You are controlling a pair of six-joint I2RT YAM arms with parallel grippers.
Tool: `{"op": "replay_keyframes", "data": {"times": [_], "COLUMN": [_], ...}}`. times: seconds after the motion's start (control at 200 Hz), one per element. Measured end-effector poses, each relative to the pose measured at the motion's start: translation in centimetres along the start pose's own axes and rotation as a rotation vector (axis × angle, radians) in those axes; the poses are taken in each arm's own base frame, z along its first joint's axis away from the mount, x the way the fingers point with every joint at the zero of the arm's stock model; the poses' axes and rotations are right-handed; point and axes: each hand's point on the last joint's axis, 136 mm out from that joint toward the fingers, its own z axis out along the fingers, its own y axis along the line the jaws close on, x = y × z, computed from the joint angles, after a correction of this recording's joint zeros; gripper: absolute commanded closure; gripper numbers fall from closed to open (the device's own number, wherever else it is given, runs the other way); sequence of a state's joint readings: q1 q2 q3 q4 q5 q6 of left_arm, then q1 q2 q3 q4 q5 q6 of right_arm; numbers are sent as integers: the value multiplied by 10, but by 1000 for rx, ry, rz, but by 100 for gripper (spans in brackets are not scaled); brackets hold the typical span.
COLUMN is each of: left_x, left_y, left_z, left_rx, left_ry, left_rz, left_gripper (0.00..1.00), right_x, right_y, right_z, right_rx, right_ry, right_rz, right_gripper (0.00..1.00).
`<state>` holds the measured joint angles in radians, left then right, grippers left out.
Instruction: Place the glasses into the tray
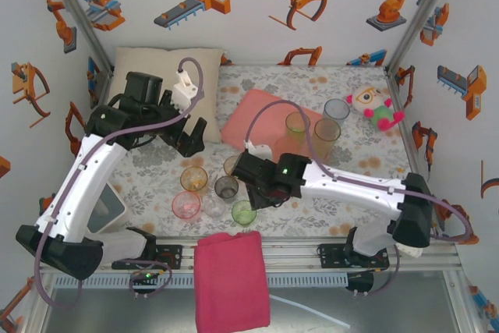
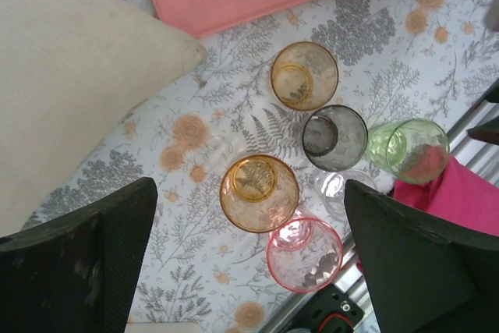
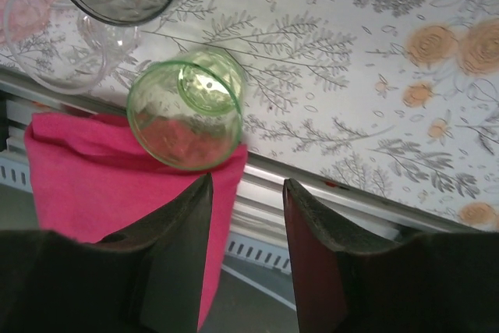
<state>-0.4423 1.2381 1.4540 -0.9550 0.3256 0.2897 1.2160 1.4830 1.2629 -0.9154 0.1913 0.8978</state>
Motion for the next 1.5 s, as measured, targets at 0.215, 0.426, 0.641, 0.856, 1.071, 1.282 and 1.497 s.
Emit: {"op": "replay_keyframes", "data": {"times": [0.215, 0.426, 0.641, 0.856, 1.071, 1.282, 1.497], "left_x": [21, 24, 27, 32, 35, 39, 36], "left_y": [-7, -5, -6, -4, -2, -2, -1], "left_z": [-3, -19, -17, -14, -12, -9, -9], "left_rx": [32, 23, 40, 42, 42, 46, 44], "left_ry": [28, -1, 1, 14, 20, 28, 15], "left_rz": [-27, -51, -63, -77, -88, -106, -112], "left_gripper": [3, 3, 3, 3, 3, 3, 3], "right_x": [0, 2, 5, 11, 15, 16, 16], "right_y": [12, 8, 2, 0, -2, -4, -5], "right_z": [24, 30, 38, 53, 62, 66, 67], "right_rx": [8, 39, 77, 107, 118, 123, 120], "right_ry": [14, 20, 27, 54, 63, 66, 68], "right_rz": [2, 6, -1, -10, -13, -10, -8], "right_gripper": [59, 60, 61, 64, 74, 83, 93]}}
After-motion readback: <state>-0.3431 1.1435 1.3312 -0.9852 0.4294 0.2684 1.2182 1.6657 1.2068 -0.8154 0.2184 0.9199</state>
